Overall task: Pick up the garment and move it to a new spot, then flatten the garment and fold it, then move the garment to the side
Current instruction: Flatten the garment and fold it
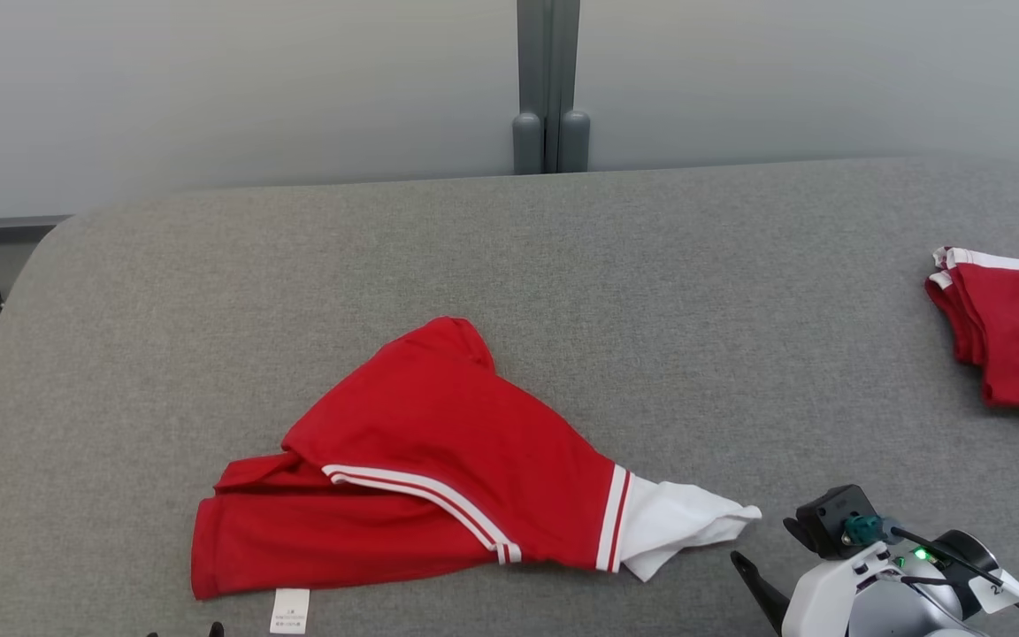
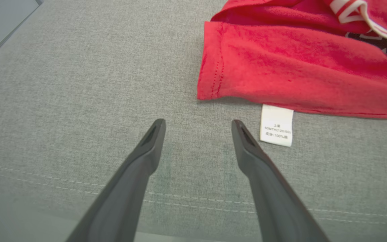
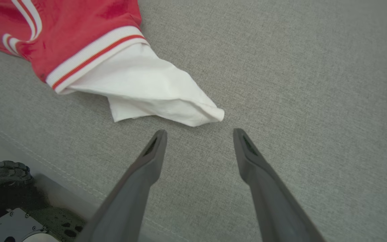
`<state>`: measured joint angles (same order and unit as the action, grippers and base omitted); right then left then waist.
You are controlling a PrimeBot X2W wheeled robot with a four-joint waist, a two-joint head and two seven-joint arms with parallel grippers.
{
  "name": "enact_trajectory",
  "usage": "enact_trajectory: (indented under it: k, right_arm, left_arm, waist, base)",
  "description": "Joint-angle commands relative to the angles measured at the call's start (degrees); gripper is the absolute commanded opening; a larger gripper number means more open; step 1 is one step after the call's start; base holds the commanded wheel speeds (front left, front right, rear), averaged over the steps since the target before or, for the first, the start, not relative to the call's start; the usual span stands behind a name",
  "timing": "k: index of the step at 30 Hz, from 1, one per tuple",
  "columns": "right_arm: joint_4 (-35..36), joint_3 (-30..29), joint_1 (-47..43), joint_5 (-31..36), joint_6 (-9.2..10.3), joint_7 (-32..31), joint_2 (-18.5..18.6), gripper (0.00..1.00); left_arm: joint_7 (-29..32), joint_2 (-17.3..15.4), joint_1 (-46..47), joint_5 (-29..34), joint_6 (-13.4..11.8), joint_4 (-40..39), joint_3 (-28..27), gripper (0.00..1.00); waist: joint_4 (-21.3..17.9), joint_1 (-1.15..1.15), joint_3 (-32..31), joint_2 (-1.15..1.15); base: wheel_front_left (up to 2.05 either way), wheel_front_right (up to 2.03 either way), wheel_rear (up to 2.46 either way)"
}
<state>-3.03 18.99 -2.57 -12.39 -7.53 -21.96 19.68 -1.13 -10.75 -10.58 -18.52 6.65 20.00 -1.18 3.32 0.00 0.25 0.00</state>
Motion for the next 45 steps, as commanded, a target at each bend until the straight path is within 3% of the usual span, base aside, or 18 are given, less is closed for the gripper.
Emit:
enact_trajectory:
  k: [1, 21, 45]
  right_arm:
    - [0.4, 0.0, 0.0, 0.4, 0.09, -0.2, -0.1, 1.0]
    - [-5.6, -3.0, 0.1, 2.5, 0.09, 1.6, -8.4, 1.0]
    - [-1.2, -9.6, 4.6, 1.0, 0.09, -0.1, -7.9, 1.0]
  left_arm:
    - [-0.5, -0.6, 1.3, -0.4, -0.1, 0.2, -0.1, 1.0]
    - [-3.7, -1.9, 6.4, -1.5, 0.1, 6.9, 0.2, 1.0]
    - [-0.7, -3.4, 7.9, -3.5, 0.2, 4.8, 2.0, 1.0]
  waist:
    - [0.1, 0.0, 0.9, 0.0]
    - [0.2, 0.0, 3.5, 0.0]
    - [0.1, 0.0, 4.2, 0.0]
  base:
    - [0.0, 0.0, 0.0]
    - [0.0, 0.0, 0.0]
    - [0.0, 0.0, 0.0]
